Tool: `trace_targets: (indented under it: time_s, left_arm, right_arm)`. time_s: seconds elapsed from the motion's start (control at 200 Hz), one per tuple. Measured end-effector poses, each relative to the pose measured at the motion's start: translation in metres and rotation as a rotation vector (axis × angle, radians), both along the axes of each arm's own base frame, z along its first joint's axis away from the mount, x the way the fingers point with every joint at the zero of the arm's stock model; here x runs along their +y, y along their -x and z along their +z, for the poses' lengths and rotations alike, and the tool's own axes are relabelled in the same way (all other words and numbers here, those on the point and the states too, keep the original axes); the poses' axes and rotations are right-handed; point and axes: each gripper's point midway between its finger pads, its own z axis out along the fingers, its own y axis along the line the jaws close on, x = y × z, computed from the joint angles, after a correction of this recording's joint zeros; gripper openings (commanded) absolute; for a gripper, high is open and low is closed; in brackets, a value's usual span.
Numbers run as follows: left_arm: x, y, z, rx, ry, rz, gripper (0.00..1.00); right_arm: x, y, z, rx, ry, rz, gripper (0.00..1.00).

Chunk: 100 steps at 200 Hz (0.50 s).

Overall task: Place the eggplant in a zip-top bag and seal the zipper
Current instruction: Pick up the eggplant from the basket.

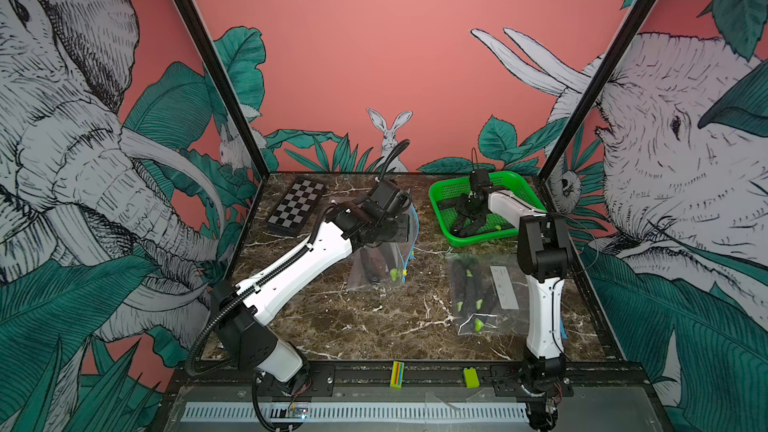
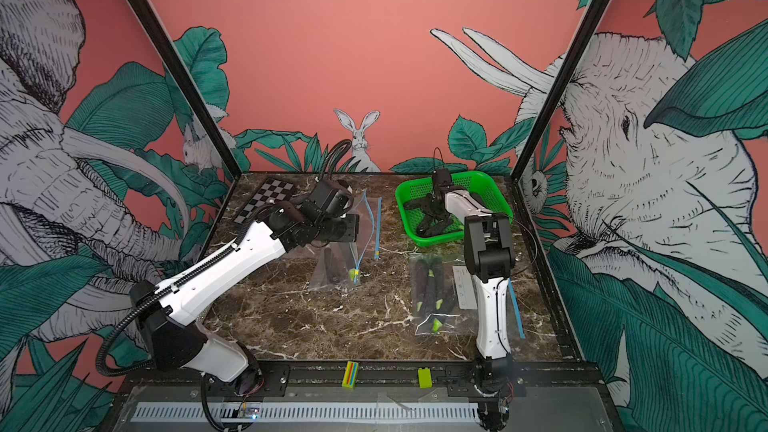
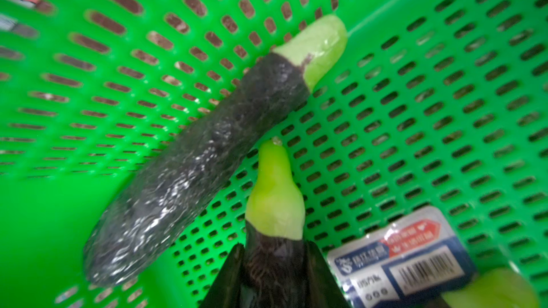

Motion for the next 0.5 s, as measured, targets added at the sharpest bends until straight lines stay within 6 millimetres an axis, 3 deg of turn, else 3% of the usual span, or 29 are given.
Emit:
trace_targets:
  time_s: [0.11,0.31,0.43,0.5]
  left_arm:
    - [0.0,0.0,0.0,0.0,0.001,0.0,0.0]
    - [0.003,0.003,0.0,-0.003,0.006,0.001,0.0]
    - [0.003,0.003,0.001,-0.003,0.008,0.002,0.0]
    - [0.003,0.003,0.001,-0.004,0.009,0.003,0.0]
  right_arm:
    - [-0.004,0.006,0.028,-0.042,-0.013,-0.002,0.27]
    - [-0.017,0.015,0.121,-0.233,-0.047,-0.002,0.26]
    - [-0.018,0.033,0.167,-0.341,-0.066,0.023,0.26]
    - [-0.014,0.049,0.183,-0.378,-0.082,0.051,0.26]
